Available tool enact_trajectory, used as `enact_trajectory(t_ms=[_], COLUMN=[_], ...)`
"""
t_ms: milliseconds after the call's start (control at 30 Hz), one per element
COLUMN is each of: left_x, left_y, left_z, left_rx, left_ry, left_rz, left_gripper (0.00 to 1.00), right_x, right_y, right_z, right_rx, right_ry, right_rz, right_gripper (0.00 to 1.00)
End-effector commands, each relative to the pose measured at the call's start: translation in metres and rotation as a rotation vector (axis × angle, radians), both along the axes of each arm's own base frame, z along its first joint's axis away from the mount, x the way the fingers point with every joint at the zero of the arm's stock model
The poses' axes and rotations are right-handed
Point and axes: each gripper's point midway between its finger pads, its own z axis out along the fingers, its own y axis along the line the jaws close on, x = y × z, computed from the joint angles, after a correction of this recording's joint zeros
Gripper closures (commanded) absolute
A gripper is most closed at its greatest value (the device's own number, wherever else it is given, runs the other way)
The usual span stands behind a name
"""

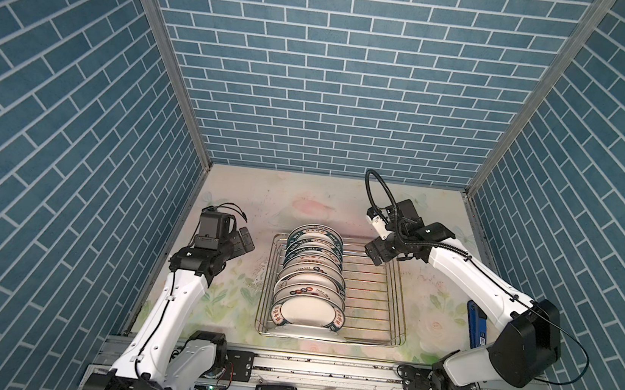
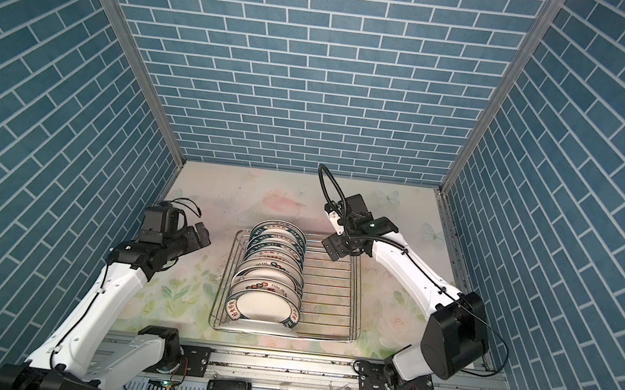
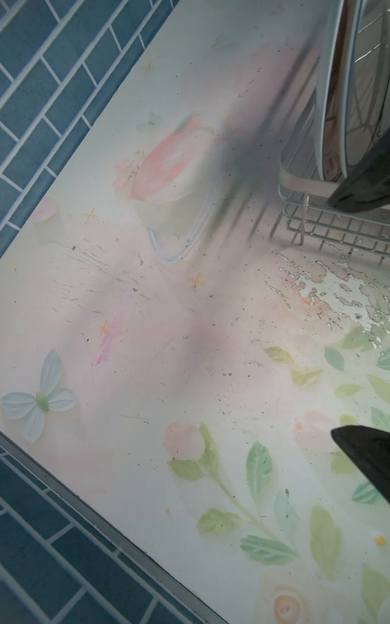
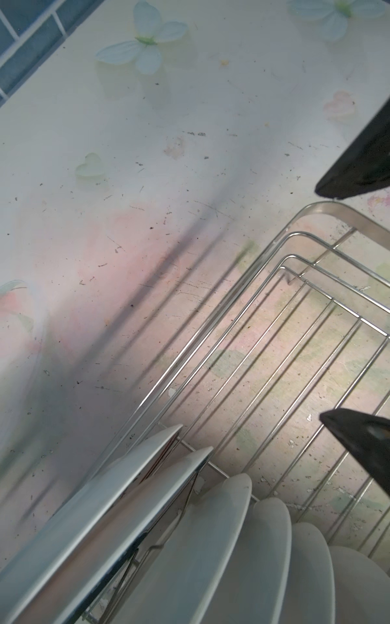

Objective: Unload the plates from the dish rack

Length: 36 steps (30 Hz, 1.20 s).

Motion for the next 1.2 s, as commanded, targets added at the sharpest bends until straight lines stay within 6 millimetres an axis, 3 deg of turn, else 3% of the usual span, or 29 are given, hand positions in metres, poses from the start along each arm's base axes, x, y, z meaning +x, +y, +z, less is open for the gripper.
enact_trajectory(t_ms=[0, 167, 467, 900, 1167], left_x=[-0.010, -0.012, -0.016, -0.017, -0.015], left_y=[-0.004, -0.003, -0.003, -0.004, -0.004], left_z=[-0.008, -0.011, -0.007, 0.002, 0.002], left_rx=[-0.025, -0.021, -0.014, -0.017, -0.021], left_ry=[0.035, 0.041, 0.036, 0.024, 0.021], left_rz=[-0.014, -0.014, -0.025, -0.036, -0.036], left_gripper=[0.01, 0.01, 0.01, 0.01, 0.00], right_x=[0.001, 0.001, 0.019, 0.034, 0.036], right_y=[-0.002, 0.011, 0.033, 0.044, 0.041], right_z=[0.003, -0.011, -0.018, -0.041, -0.055], right_rx=[-0.091, -0.122, -0.081, -0.125, -0.146], right_ry=[-0.007, 0.020, -0.003, 0.039, 0.062], right_rz=[0.070, 0.144, 0.186, 0.216, 0.221], right_gripper=[0.06, 0.08, 0.13, 0.21, 0.27])
